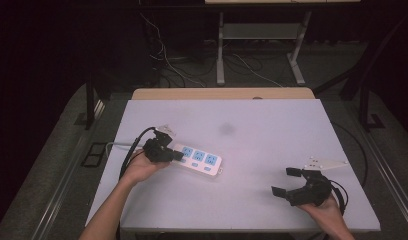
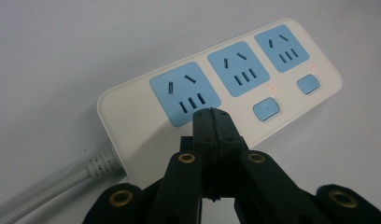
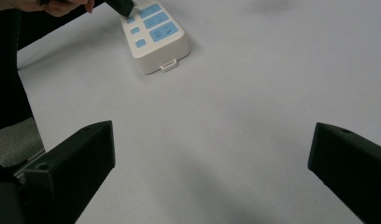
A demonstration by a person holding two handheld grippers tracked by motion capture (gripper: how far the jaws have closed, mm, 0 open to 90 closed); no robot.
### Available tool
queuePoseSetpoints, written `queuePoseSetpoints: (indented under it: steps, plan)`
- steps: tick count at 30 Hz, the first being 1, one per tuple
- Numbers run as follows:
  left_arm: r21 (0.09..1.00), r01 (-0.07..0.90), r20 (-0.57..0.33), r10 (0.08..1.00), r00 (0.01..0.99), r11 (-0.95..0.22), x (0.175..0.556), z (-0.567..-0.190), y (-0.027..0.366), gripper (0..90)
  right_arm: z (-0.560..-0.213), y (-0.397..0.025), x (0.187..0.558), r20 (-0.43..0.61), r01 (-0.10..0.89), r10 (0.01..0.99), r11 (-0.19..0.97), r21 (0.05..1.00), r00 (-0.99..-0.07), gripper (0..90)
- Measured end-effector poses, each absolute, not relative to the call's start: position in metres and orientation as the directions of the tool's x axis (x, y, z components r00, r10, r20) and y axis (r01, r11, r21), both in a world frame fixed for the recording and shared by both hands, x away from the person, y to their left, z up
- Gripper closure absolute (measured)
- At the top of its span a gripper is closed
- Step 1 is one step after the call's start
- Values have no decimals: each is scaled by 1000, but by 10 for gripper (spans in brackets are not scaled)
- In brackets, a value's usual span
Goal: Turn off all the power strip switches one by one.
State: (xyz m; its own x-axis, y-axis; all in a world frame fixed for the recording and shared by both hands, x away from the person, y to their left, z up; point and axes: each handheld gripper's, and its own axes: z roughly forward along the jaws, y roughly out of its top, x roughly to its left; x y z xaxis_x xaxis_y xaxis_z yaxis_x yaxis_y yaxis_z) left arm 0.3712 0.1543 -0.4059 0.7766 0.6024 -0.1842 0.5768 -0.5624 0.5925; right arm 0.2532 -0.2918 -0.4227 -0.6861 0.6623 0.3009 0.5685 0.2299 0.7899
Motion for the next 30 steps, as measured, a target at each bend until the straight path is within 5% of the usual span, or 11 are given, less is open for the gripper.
queuePoseSetpoints:
  steps: [30]
  plan:
    - [571,579,-191,592,783,-582,375,-408,149,892,-423,-292,253,293,566,666,236,789,-686,5]
